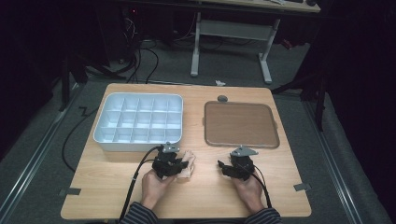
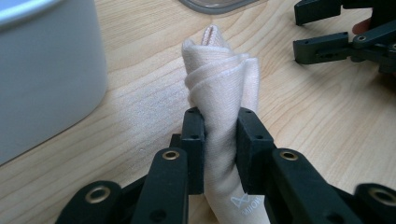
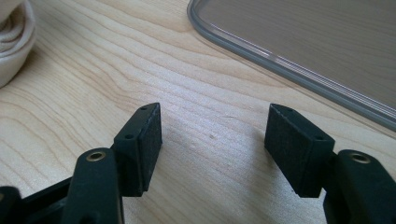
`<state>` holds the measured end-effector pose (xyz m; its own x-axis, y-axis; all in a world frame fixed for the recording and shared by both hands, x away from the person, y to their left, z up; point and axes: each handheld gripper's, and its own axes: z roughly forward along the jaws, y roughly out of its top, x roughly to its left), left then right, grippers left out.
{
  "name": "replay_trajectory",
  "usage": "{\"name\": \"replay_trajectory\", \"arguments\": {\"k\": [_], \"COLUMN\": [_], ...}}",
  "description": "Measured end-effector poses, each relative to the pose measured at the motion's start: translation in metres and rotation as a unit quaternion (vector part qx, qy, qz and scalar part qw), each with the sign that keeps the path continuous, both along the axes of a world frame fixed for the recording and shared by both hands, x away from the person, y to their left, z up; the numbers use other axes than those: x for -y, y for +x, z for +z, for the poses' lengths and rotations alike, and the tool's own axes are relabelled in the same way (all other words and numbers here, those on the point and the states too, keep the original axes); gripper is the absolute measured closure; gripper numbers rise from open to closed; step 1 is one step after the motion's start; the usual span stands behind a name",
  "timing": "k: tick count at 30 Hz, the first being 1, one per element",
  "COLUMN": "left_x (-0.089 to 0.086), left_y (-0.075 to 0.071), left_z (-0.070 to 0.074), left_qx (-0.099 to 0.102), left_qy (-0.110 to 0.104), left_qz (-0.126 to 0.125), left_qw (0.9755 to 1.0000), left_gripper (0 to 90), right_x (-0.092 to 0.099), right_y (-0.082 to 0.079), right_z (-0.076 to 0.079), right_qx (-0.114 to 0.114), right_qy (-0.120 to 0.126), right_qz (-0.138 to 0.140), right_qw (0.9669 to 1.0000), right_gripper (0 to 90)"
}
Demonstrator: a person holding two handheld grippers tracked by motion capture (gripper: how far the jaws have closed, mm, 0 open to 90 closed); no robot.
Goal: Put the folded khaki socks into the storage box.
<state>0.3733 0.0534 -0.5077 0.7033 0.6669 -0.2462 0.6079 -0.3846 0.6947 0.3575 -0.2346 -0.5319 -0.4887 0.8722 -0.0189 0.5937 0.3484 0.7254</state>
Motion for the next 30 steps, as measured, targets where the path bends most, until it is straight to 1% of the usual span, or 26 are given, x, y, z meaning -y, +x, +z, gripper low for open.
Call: {"name": "replay_trajectory", "arguments": {"k": [8,15,19,22,30], "left_x": [-0.006,-0.007,-0.01,-0.012,-0.018], "left_y": [0.0,0.0,0.001,0.001,0.0], "left_z": [0.005,0.005,0.007,0.008,0.012], "left_qx": [-0.003,-0.008,-0.006,-0.008,-0.005], "left_qy": [-0.009,-0.013,-0.019,-0.02,-0.023], "left_qz": [0.0,-0.001,0.0,0.001,0.004], "left_qw": [1.0,0.9999,0.9998,0.9998,0.9997], "left_gripper": [75.9,75.9,75.9,75.8,75.8], "right_x": [0.0,0.0,0.0,0.0,0.0], "right_y": [0.0,0.0,0.0,0.0,0.0], "right_z": [0.0,0.0,0.0,0.0,0.0], "right_qx": [0.0,-0.001,-0.001,-0.001,-0.001], "right_qy": [0.0,0.0,0.0,0.0,0.0], "right_qz": [0.001,0.002,0.002,0.002,0.002], "right_qw": [1.0,1.0,1.0,1.0,1.0], "right_gripper": [36.0,35.7,35.6,35.5,35.5]}}
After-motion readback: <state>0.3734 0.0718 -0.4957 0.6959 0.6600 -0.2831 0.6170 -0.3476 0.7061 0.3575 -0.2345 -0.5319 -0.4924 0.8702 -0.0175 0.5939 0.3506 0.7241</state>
